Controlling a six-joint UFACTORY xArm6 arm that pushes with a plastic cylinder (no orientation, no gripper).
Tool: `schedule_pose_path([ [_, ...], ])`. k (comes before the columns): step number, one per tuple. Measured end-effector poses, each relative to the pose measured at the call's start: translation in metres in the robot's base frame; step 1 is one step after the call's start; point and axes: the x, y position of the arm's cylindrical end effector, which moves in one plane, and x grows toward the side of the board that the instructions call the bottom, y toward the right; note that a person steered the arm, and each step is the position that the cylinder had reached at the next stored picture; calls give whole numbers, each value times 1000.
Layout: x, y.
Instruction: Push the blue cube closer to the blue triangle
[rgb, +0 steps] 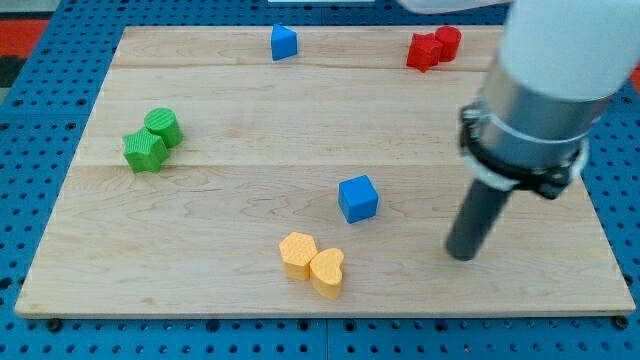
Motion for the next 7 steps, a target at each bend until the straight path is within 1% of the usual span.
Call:
schedule_pose_path([
  [2,-41,-33],
  [3,-39,-71],
  [4,-53,-121],
  [5,-96,-131],
  [6,-114,-123],
  [7,-114,-78],
])
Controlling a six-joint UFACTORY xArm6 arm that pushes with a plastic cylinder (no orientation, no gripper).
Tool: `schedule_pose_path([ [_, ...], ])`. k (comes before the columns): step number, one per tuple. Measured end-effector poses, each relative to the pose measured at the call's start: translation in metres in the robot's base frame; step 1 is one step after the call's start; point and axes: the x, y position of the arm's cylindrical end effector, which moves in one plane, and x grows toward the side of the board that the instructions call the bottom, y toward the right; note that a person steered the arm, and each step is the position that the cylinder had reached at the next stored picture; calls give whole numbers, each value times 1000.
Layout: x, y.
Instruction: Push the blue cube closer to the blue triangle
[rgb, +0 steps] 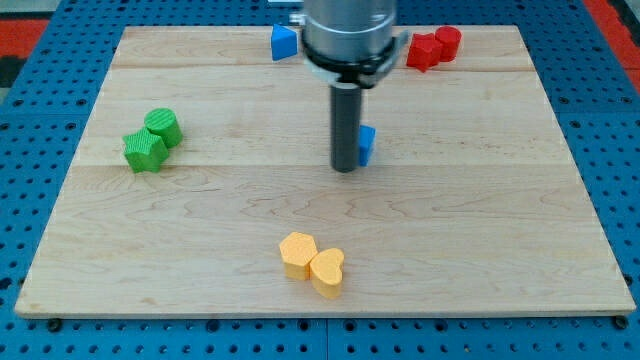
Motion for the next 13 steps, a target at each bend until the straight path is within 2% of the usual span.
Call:
schedule_pose_path([
  [1,-2,26],
  [2,-7,-1],
  [3,-31,-3],
  [4,-57,26],
  [5,-57,56],
  [7,-71,67],
  [10,-116,35],
  [12,-127,-32],
  [13,-137,-36],
])
